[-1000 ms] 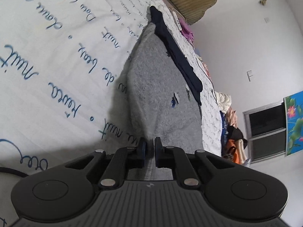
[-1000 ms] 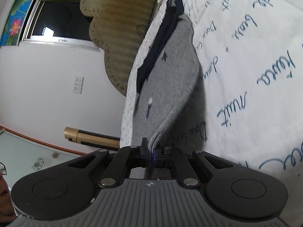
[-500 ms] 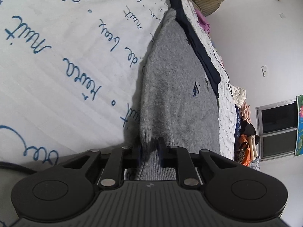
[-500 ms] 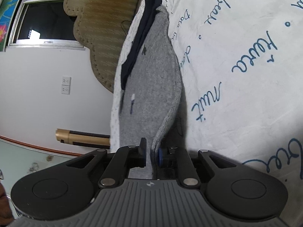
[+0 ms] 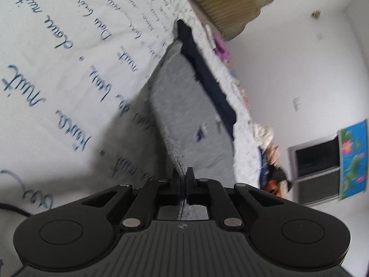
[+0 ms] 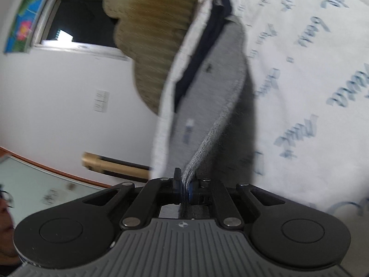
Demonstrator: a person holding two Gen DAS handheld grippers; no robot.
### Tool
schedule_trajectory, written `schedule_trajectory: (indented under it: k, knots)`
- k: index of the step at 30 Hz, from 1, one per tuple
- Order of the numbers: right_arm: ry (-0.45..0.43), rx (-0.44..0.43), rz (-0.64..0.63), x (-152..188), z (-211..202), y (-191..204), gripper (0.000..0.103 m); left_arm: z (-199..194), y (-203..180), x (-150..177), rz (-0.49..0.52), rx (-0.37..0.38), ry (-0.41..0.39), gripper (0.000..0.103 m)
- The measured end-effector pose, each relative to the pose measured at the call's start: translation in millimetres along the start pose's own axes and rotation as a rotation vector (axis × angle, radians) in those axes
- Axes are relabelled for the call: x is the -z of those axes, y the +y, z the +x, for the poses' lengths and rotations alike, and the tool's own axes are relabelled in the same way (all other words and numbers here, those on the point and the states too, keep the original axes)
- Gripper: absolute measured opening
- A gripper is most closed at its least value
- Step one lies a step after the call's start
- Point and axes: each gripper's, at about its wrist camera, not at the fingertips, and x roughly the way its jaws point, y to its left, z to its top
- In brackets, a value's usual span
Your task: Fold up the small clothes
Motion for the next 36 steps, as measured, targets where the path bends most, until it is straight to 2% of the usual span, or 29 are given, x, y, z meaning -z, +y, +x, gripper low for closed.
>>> schedule_trajectory:
  k: [3,7,10,15,19,21,23,26,28,30,32,33,34,36]
  knots:
    - [-0.027,-0.042,-0.007,-13,7,7,0.011,6,-8,-14,-0.002,0.044,-0.018,0.004]
    - [-0.048,-0.088,-0.042,-44,22,19,0.011,26,-27,-42,0.043,0.069,-0.03,0.004]
    - [-0.073,-0.13,-0.055,-78,37,25,0.011,44,-40,-72,0.071,0.081,-0.047,0.004]
    - [-0.113,-0.135,-0.066,-155,72,26,0.011,87,-64,-142,0.109,0.099,-0.077,0.004]
    - [-0.144,-0.103,-0.05,-230,113,17,0.011,141,-94,-205,0.18,0.061,-0.093,0.004]
    - [-0.176,-0.046,-0.028,-265,135,4,0.011,170,-103,-237,0.192,0.039,-0.11,0.004]
    - [-0.204,0.017,0.051,-297,155,-18,0.012,204,-103,-263,0.216,-0.017,-0.127,0.004]
    - [-0.244,0.16,0.134,-326,174,-53,0.023,245,-92,-289,0.185,-0.116,-0.12,0.006]
    - [-0.243,0.198,0.157,-331,176,-63,0.055,255,-89,-295,0.196,-0.082,-0.093,0.016]
    - [-0.234,0.149,0.109,-332,172,-60,0.061,249,-99,-292,0.295,-0.076,-0.122,0.05]
    - [-0.235,0.191,-0.063,-328,165,-39,0.06,230,-116,-275,0.47,-0.116,-0.251,0.057]
    - [-0.227,0.253,-0.192,-324,163,-22,0.06,220,-126,-261,0.594,-0.144,-0.327,0.058]
    - [-0.213,0.336,-0.343,-316,163,-4,0.06,211,-136,-243,0.764,-0.2,-0.403,0.059]
    - [-0.15,0.515,-0.687,-291,171,29,0.06,210,-147,-204,1.114,-0.387,-0.507,0.065]
